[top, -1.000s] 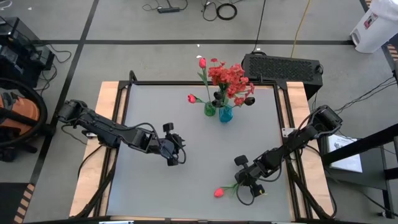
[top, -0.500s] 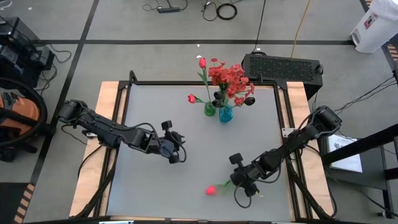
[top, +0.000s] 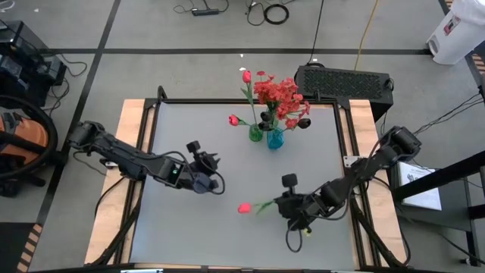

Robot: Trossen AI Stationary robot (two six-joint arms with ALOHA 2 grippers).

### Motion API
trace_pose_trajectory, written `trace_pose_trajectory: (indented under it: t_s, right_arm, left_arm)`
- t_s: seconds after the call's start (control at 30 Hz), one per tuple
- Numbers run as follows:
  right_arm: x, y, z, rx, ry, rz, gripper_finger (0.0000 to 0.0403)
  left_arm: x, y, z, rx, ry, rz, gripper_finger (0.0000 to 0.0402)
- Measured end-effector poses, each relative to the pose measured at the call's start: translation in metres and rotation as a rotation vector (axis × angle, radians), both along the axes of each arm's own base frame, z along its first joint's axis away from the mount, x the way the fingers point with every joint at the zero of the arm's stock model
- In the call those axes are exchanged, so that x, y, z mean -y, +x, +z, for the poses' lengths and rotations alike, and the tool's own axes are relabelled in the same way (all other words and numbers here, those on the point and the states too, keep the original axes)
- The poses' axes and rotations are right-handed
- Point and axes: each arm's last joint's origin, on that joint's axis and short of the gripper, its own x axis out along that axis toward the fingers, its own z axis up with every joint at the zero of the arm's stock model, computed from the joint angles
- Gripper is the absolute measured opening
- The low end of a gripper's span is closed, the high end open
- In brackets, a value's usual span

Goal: Sort flowers into vase by color
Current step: Put the pink flower into the bottom green vase

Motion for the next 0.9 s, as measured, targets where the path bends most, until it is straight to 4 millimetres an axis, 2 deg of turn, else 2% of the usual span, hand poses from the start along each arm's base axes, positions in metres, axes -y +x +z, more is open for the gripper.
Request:
trace_pose_trajectory:
  t_s: [0.2,0.47,0.73,0.9]
  right_arm:
    - [0.015,-0.019,0.014,-0.004,-0.063,-0.138,0.0000]
    - [0.030,-0.048,0.032,-0.034,-0.102,-0.223,0.0000]
    - [0.041,-0.085,0.050,0.036,-0.122,-0.318,0.0000]
    - [0.049,-0.110,0.041,0.124,-0.066,-0.335,0.0000]
  left_arm:
    - [-0.004,-0.025,0.011,0.008,0.061,0.117,0.0097]
    - [-0.010,-0.073,0.014,-0.002,0.110,0.265,0.0097]
    - [-0.013,-0.109,-0.006,0.093,0.122,0.314,0.0097]
    - [-0.017,-0.125,-0.026,0.165,0.138,0.331,0.0097]
